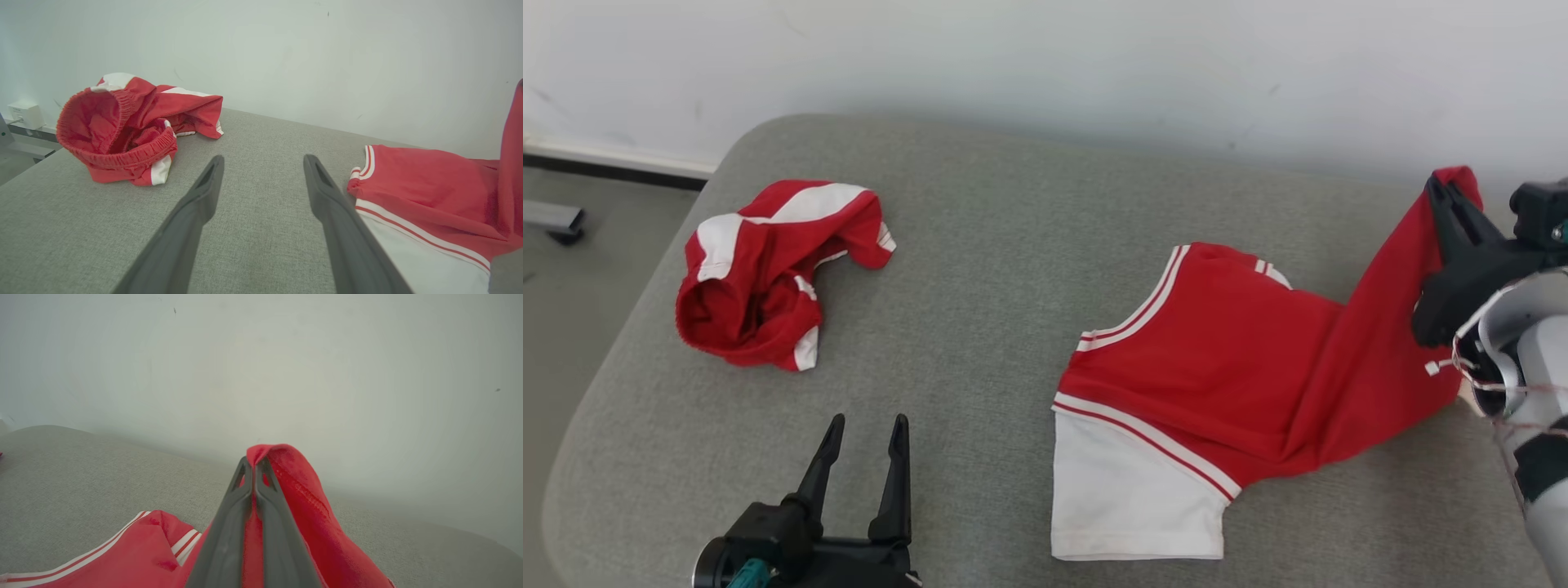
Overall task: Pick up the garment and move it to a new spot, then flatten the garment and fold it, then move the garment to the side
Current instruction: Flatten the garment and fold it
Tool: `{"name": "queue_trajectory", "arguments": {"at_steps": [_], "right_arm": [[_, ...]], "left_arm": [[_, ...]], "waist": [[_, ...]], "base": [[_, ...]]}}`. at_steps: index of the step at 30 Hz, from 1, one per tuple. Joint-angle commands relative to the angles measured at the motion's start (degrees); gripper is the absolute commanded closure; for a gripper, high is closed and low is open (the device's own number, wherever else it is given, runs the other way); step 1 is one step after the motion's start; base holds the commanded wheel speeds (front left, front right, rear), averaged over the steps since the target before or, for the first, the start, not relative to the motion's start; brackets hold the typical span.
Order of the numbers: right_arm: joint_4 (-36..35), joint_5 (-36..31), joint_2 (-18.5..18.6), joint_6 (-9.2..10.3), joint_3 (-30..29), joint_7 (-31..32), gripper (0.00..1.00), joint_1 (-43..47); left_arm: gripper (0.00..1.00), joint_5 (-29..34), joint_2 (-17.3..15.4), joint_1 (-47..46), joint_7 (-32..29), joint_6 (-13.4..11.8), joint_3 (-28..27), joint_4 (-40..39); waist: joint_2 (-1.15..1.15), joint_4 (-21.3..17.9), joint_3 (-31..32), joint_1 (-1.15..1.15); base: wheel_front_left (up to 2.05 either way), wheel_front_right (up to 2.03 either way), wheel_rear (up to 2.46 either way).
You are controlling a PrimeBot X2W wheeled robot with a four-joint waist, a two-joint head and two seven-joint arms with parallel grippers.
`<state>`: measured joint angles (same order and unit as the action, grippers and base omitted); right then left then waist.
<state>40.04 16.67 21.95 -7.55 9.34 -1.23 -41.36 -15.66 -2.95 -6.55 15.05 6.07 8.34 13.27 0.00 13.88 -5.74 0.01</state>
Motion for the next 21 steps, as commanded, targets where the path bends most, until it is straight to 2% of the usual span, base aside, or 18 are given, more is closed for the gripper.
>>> {"name": "queue_trajectory", "arguments": {"at_steps": [1,7,8,9,10,16,21], "right_arm": [[1.3,-0.3,-0.2,0.14,0.3,-0.6,1.00,-1.1],[14.2,0.3,-2.4,0.14,2.0,-5.5,1.00,-8.9],[16.2,0.7,-2.8,0.14,2.0,-6.2,0.90,-9.7],[18.2,0.8,-3.2,0.14,2.0,-6.6,0.15,-10.3],[20.4,0.7,-3.6,0.14,2.3,-6.3,0.00,-10.7],[24.8,1.7,-5.3,0.14,6.2,-10.1,0.00,-11.6],[22.0,5.9,-4.1,0.14,9.2,-12.9,0.00,-8.8]], "left_arm": [[0.00,-0.2,0.1,-0.8,0.2,0.0,0.3,0.1],[0.00,-1.3,0.1,-2.5,0.2,-0.5,2.1,0.1],[0.00,-1.4,0.1,-2.6,0.2,-0.7,2.3,0.0],[0.00,-1.5,0.1,-2.8,0.2,-0.9,2.7,0.0],[0.00,-1.6,0.1,-3.0,0.2,-1.0,3.0,0.1],[0.00,-1.4,0.1,-3.1,0.2,-1.4,3.5,0.4],[0.00,-0.8,0.1,-2.1,0.2,-1.5,2.8,0.4]], "waist": [[0.00,2.4,-2.1,-0.01],[0.00,4.6,-4.1,-0.01],[0.00,4.7,-4.3,-0.01],[0.00,4.8,-4.5,-0.01],[0.00,4.8,-4.5,-0.01],[0.00,3.2,-3.5,-0.01],[0.00,0.8,-1.8,-0.01]], "base": [[0.00,0.00,0.00],[0.00,0.00,0.00],[0.00,0.00,0.00],[0.00,0.00,0.00],[0.00,0.00,0.00],[0.00,0.00,0.00],[0.00,0.00,0.00]]}}
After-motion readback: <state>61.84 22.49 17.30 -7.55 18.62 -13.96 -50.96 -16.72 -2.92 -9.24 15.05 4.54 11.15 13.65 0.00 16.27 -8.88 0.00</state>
